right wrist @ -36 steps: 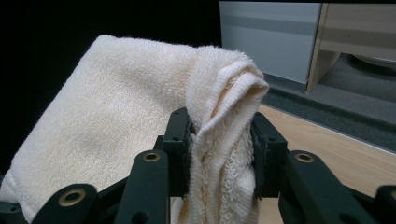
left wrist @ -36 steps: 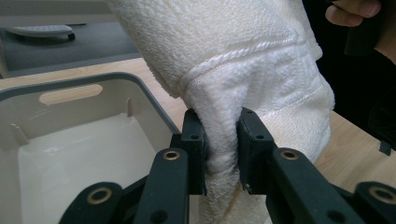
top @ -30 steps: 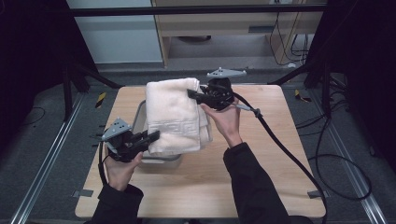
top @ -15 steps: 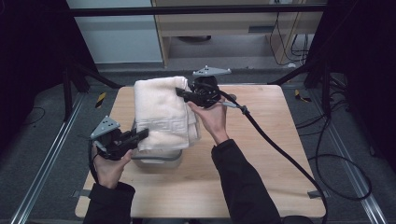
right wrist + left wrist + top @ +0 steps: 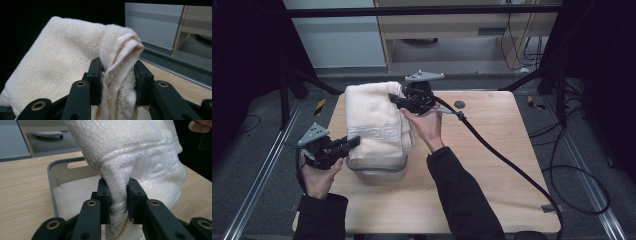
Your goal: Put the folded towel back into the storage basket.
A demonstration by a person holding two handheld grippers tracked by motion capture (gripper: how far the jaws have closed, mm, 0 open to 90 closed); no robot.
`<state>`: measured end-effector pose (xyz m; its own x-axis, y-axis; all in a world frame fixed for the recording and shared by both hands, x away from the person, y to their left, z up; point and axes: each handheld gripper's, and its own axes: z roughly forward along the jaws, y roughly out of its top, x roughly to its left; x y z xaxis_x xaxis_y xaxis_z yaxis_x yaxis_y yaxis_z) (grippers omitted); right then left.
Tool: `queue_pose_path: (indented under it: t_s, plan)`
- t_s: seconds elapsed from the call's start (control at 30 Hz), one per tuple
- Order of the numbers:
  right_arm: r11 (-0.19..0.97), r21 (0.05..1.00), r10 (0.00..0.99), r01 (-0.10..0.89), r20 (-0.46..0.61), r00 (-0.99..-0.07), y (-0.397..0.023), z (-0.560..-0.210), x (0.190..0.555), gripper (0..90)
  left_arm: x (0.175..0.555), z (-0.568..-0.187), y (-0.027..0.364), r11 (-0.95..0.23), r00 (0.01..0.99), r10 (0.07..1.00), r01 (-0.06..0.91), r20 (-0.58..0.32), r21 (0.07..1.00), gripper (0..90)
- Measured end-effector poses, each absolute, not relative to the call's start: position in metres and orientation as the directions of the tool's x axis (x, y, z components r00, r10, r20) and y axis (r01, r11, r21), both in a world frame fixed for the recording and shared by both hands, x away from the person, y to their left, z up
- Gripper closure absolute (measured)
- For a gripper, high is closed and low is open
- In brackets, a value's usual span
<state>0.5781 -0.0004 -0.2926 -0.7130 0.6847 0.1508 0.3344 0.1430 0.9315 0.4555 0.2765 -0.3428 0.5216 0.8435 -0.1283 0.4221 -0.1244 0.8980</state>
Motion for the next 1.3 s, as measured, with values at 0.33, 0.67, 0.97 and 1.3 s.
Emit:
queue_pose_path:
  t_s: [0.33, 0.67, 0.97, 1.3]
  plan:
    - [0.151, 0.921, 0.69, 0.358, 0.161, -0.706, 0.014, -0.307, 0.589, 64.4, 0.465, -0.355, 0.284, -0.14, 0.5, 0.858, 0.447, -0.117, 0.883, 74.3]
    - [0.167, 0.909, 0.701, 0.381, 0.162, -0.694, 0.022, -0.324, 0.598, 64.3, 0.474, -0.366, 0.288, -0.157, 0.485, 0.867, 0.481, -0.113, 0.863, 74.3]
    - [0.196, 0.892, 0.713, 0.408, 0.156, -0.683, 0.03, -0.343, 0.604, 64.1, 0.481, -0.379, 0.29, -0.181, 0.47, 0.877, 0.523, -0.104, 0.833, 74.3]
    - [0.211, 0.879, 0.725, 0.428, 0.153, -0.672, 0.033, -0.362, 0.608, 63.7, 0.487, -0.39, 0.289, -0.204, 0.464, 0.881, 0.552, -0.094, 0.808, 74.3]
